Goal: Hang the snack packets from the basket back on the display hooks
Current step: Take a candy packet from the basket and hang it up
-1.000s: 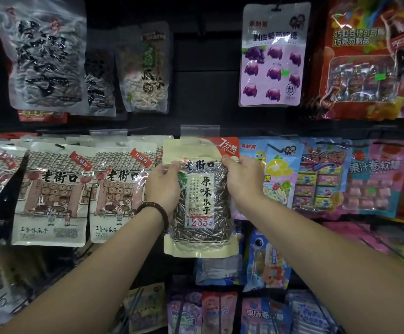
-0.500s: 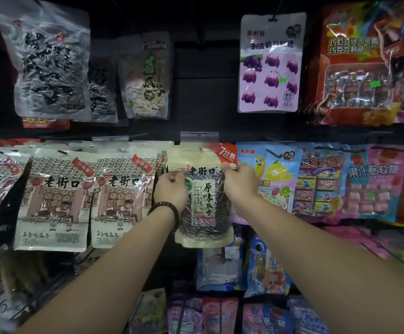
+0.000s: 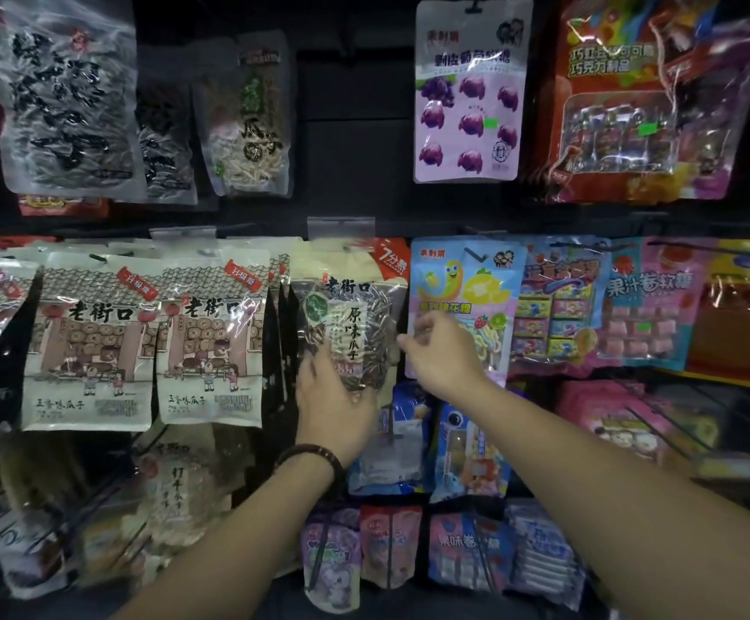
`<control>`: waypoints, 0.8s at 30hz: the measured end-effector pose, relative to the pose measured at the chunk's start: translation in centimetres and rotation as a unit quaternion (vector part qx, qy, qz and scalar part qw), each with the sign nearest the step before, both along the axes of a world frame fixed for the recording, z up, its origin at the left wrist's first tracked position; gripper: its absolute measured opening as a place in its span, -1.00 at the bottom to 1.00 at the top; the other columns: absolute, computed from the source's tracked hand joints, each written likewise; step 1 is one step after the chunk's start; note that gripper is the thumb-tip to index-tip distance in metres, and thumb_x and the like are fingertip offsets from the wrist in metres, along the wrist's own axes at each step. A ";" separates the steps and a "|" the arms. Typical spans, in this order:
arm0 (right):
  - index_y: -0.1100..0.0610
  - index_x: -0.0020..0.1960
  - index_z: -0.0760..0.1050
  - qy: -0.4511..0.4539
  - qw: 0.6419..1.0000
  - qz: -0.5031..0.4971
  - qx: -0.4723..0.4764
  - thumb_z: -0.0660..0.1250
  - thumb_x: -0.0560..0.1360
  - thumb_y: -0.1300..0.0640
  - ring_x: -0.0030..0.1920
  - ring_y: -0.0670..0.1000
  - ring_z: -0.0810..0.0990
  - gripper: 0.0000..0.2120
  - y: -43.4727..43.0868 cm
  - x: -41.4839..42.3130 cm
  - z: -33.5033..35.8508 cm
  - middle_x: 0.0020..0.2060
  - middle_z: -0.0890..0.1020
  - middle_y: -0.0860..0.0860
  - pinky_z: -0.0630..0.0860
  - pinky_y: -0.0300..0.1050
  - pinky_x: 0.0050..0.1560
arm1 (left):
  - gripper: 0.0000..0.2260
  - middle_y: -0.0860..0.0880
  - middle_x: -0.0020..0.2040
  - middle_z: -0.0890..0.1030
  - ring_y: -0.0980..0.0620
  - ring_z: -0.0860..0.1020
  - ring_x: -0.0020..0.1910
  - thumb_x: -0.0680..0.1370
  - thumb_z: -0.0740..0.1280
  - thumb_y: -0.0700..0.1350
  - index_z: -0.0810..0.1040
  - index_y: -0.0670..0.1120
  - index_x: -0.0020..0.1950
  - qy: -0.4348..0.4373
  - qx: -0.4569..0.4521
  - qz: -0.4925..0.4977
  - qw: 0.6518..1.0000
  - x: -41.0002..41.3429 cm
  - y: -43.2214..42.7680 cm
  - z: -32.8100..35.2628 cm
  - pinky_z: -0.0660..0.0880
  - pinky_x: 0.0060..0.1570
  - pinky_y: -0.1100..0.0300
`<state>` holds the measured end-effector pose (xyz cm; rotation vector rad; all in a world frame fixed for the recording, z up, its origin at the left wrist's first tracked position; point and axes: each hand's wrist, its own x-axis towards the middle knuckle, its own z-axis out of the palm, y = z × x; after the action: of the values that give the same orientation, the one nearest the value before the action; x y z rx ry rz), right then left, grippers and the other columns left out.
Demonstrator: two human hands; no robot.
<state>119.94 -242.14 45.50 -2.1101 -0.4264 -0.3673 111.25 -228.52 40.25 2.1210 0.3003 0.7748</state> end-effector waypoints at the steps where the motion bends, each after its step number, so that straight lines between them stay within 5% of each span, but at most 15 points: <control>1: 0.11 0.27 0.52 -0.008 1.000 0.009 -0.013 0.41 0.64 -0.02 -0.03 0.01 0.63 -0.71 -1.0 -1.2 -0.9 -0.06 0.61 -0.04 0.56 -0.07 -0.08 | -0.24 -0.10 0.67 0.09 -0.14 0.07 0.66 0.57 0.42 -0.05 0.07 0.01 0.67 -0.006 0.018 -0.008 1.000 -1.0 -0.5 -1.1 0.15 0.61 -0.10; 7: 0.02 0.03 0.56 -0.034 0.996 0.059 -0.055 0.43 0.60 0.07 -0.12 -0.06 0.67 -0.94 -7.6 -9.7 -12.0 -0.13 0.69 -0.08 0.62 -0.08 -0.05 | -0.52 -0.11 0.42 0.38 -0.17 0.37 0.42 0.50 0.41 -0.11 0.43 -0.09 0.40 -0.112 0.203 -0.001 0.973 -7.2 -3.3 -10.1 0.32 0.41 0.04; 10: -0.03 0.00 0.54 0.011 0.993 0.072 -0.090 0.41 0.61 0.07 -0.11 -0.06 0.66 -0.95 -10.8 -13.3 -20.1 -0.12 0.68 -0.09 0.60 -0.08 -0.06 | -0.65 -0.11 0.30 0.46 -0.18 0.44 0.29 0.52 0.35 -0.09 0.46 -0.10 0.29 -0.095 0.246 -0.070 0.962 -10.4 -5.2 -17.7 0.33 0.32 0.03; 15: 0.04 -0.06 0.62 0.193 0.976 0.003 -0.102 0.49 0.55 0.13 -0.09 0.02 0.73 -0.94 -16.3 -18.0 -33.9 -0.16 0.75 -0.04 0.61 -0.05 0.02 | -0.66 -0.03 0.25 0.44 -0.15 0.46 0.17 0.48 0.33 -0.03 0.46 0.03 0.26 0.145 0.251 -0.188 0.938 -15.7 -7.8 -30.8 0.48 0.15 -0.05; 19: -0.04 -0.27 0.53 0.388 0.912 -0.088 -0.100 0.49 0.55 0.13 -0.05 0.13 0.73 -0.74 -19.9 -21.3 -43.3 -0.15 0.74 0.05 0.54 -0.08 -0.06 | -0.63 -0.08 0.38 0.45 -0.16 0.48 0.35 0.55 0.36 -0.03 0.54 -0.03 0.35 0.375 0.192 -0.268 0.866 -17.6 -9.4 -38.8 0.41 0.37 0.03; 22: 0.06 -0.03 0.62 0.518 0.838 -0.171 -0.020 0.58 0.49 -0.02 -0.05 0.12 0.69 -0.79 -21.7 -24.2 -49.0 -0.04 0.72 0.11 0.63 0.01 0.00 | -0.57 -0.10 0.51 0.34 -0.16 0.38 0.48 0.56 0.38 0.01 0.45 0.01 0.42 0.462 0.152 -0.288 0.825 -19.3 -10.6 -43.0 0.35 0.45 0.05; 24: 0.23 0.22 0.65 0.588 0.771 -0.233 0.074 0.65 0.43 -0.01 0.11 0.21 0.71 -0.52 -22.0 -25.3 -51.8 0.11 0.72 0.18 0.65 0.16 0.22 | -0.53 -0.10 0.54 0.31 -0.16 0.36 0.49 0.55 0.38 0.00 0.42 0.03 0.46 0.493 0.158 -0.294 0.803 -20.3 -11.2 -44.9 0.36 0.46 0.05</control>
<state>94.66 -264.15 -6.31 -1.8376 0.8477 0.6533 90.95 -239.75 -4.67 2.5619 0.0135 -0.7493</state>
